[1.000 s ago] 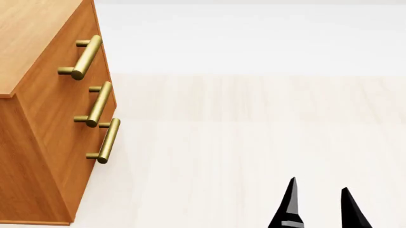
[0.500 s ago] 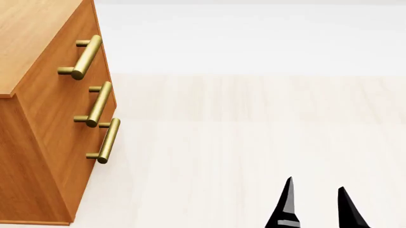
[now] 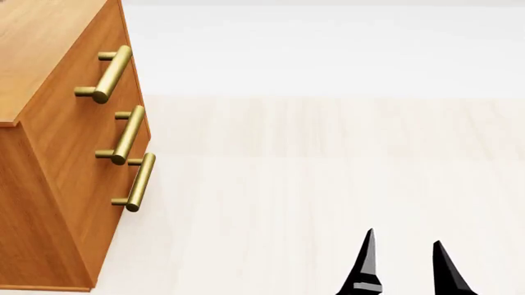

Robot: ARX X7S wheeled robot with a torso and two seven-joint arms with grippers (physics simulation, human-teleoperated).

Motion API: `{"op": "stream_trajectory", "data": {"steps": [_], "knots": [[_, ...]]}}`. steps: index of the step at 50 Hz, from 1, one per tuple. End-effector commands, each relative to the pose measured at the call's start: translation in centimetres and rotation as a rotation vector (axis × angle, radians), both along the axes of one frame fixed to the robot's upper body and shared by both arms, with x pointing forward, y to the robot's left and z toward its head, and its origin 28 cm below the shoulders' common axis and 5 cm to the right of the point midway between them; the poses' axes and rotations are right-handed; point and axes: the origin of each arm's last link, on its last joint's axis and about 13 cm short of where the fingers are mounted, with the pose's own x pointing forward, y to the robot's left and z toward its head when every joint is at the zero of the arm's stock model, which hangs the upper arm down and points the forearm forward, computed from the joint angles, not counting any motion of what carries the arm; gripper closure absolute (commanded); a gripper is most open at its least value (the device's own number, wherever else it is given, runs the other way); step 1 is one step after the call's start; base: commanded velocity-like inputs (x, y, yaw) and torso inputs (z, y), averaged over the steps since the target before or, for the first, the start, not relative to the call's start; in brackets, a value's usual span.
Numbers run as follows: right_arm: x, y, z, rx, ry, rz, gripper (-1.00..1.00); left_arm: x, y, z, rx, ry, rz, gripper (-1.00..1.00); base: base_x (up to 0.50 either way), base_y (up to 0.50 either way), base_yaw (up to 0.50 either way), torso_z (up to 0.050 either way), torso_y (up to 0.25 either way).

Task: Put the bowl on top of the cabinet.

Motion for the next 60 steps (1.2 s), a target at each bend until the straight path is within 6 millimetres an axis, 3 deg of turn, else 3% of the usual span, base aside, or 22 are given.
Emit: {"op": "stream_trajectory", "data": {"steps": [1,20,30,40,60], "knots": [[0.2,0.1,-0.1,-0.005,0.005,-0.003,-1.0,0.4,0.5,-0.1,-0.01,-0.011,0.006,1.0,0.0,0.0,0.0,0.0,0.0],[0.3,0.1,-0.2,-0.009,0.009,-0.003,-1.0,0.9,0.9,-1.4,-0.018,0.005,0.014,1.0,0.0,0.0,0.0,0.0,0.001],[0.5,0.2,-0.3,-0.021,0.014,-0.009,-1.0,2.9,1.4,-1.5,-0.016,0.017,0.013,1.0,0.0,0.0,0.0,0.0,0.0],[0.1,0.0,0.0,-0.024,-0.001,-0.025,-1.0,3.5,1.8,-1.4,-0.009,0.017,0.021,1.0,0.0,0.0,0.0,0.0,0.001],[0.5,0.1,-0.3,-0.033,0.011,-0.029,-1.0,4.0,2.0,-3.6,-0.02,0.048,0.005,1.0,0.0,0.0,0.0,0.0,0.001]]}}
